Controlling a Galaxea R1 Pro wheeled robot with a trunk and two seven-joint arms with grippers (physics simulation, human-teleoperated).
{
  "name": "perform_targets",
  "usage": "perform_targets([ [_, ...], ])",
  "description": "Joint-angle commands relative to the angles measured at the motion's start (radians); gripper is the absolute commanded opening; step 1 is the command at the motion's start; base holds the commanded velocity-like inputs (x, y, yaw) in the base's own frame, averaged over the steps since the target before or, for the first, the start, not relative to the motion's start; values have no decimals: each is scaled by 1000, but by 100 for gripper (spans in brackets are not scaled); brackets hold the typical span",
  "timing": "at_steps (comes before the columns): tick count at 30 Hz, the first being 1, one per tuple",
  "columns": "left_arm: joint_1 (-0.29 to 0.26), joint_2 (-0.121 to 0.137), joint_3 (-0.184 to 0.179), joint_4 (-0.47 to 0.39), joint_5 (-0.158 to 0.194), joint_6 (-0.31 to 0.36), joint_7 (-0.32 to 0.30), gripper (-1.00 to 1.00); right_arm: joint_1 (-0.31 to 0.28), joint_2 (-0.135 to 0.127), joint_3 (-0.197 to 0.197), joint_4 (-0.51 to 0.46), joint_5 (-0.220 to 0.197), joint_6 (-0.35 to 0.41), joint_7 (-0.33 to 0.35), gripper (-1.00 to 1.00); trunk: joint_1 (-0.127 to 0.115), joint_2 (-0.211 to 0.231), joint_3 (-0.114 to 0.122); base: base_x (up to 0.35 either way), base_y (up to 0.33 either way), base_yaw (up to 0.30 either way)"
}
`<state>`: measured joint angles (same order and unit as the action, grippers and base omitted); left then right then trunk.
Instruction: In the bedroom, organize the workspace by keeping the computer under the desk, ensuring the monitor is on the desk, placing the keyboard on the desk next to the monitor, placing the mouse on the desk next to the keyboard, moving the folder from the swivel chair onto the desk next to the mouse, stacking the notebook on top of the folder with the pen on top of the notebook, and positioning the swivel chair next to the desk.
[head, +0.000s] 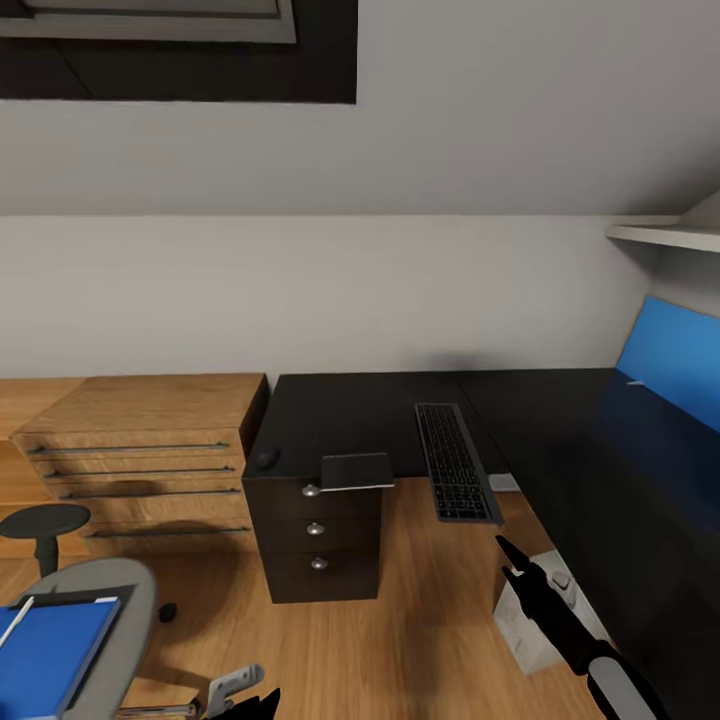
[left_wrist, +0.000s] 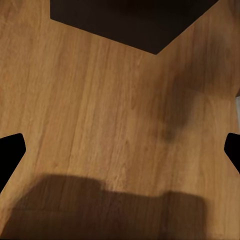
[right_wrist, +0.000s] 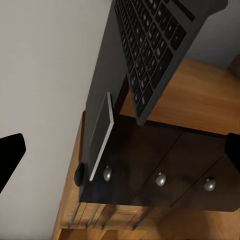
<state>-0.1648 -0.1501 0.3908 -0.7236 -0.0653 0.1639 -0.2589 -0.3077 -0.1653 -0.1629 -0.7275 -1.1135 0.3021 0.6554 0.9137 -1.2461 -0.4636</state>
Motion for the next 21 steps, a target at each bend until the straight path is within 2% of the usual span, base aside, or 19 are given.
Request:
perform_targets([
  [1,-1,-2,8,-2,-7,6,-10,100,-1,0,-1,0,-9,9,2,100,4,-8,-4,0,0,0],
  [21,-1,-2,8,-2,-7,6,-10,100,-1,-14,-1,0,-9,12,4,100,81,-148,-67,0,0,0],
])
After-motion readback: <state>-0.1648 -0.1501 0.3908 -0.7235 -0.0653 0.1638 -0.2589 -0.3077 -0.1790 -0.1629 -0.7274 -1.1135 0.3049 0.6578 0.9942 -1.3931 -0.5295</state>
